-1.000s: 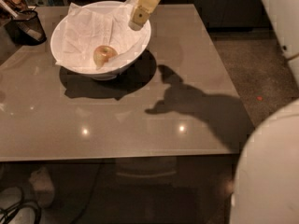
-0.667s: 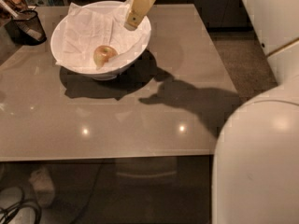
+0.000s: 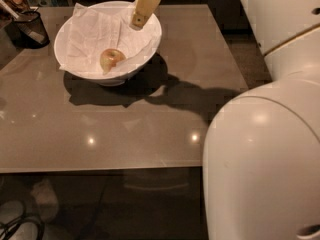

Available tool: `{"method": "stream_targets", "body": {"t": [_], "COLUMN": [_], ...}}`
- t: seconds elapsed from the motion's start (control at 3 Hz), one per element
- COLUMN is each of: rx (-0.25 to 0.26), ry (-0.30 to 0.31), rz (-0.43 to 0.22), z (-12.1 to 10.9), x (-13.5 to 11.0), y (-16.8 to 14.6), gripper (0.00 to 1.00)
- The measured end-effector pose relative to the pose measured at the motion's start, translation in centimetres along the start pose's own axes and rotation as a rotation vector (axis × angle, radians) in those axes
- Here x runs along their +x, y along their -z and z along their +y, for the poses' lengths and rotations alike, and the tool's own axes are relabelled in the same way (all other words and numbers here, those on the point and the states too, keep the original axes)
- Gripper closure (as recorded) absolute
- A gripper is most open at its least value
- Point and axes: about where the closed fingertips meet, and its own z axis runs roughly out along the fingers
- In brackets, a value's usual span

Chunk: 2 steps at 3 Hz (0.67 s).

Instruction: Pick apple from white bowl

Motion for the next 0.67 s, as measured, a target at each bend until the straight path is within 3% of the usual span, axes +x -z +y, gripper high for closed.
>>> {"method": "stream_targets", "body": {"t": [0.33, 0.67], "rx": [-0.020, -0.045], "ry": [0.023, 0.044], "rz": [0.014, 0.032], "z": [-0.2, -0.2], "x": [-0.6, -1.0], "y": [-1.3, -2.8], "gripper": [0.30, 0.36]}}
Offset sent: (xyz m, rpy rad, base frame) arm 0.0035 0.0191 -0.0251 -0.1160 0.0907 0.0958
